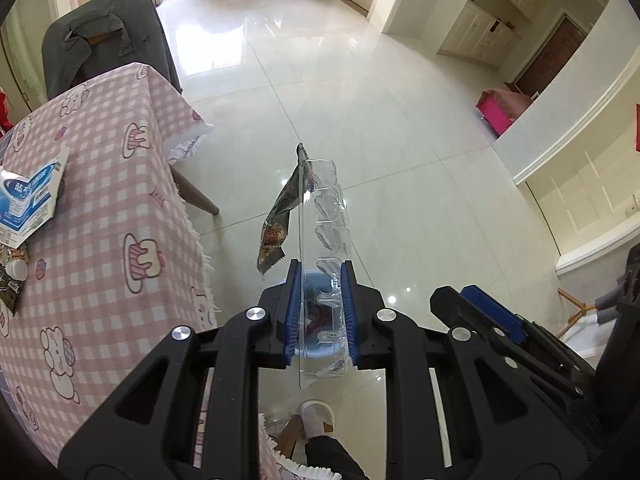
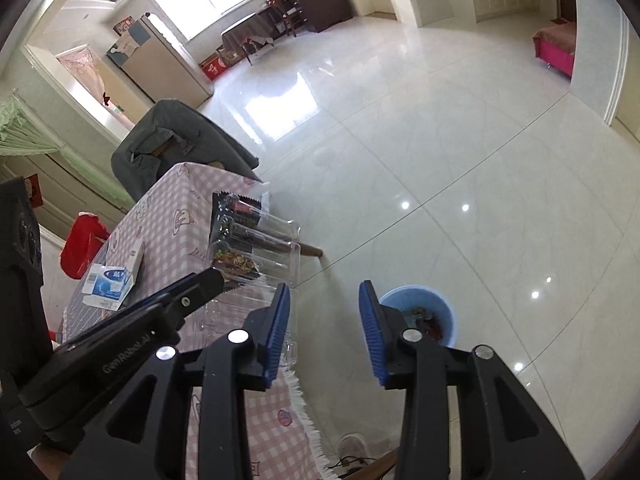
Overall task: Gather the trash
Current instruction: 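Carry the teal packet and clear tray to the blue bucket and open both tools, then move both open tools back over the remaining trash on the table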
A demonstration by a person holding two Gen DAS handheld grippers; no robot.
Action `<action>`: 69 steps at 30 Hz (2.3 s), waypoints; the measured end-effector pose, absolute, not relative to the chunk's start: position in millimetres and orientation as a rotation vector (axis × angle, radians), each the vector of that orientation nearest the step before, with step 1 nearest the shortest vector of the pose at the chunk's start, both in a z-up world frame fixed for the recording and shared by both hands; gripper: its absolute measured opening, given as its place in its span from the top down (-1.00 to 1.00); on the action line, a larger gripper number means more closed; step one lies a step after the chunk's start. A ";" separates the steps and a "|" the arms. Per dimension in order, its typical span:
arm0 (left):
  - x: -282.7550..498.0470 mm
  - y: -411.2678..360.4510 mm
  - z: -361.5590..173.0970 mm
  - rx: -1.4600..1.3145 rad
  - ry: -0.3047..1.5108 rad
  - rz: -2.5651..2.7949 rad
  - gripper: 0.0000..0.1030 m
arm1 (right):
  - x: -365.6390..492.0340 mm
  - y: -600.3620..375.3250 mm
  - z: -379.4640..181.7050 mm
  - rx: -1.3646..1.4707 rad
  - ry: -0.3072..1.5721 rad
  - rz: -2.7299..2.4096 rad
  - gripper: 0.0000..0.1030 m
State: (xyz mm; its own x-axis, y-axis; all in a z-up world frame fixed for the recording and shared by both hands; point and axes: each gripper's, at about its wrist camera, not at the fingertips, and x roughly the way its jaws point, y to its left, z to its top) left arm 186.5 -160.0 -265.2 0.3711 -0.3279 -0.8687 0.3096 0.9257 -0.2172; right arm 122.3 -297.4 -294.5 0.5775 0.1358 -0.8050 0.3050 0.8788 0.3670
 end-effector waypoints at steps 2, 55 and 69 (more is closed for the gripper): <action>186.8 -163.7 -266.6 -0.017 1.121 -0.414 0.62 | 121.9 -300.3 -291.7 0.508 0.948 -0.125 0.21; 174.1 -74.3 -209.8 -0.045 1.028 -0.243 -0.11 | 131.2 -241.8 -226.3 0.479 0.839 -0.020 -0.17; 171.8 116.1 -230.4 -0.264 1.055 0.045 -0.18 | 176.1 -87.4 -230.3 0.315 0.920 0.246 -0.17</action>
State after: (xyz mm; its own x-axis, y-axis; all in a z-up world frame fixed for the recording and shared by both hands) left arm 171.8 116.1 -230.4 0.4955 -0.0890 -0.8640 -0.1627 0.9676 -0.1930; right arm 176.1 -87.4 -230.3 0.5830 0.3402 -0.7378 -0.0736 0.9265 0.3691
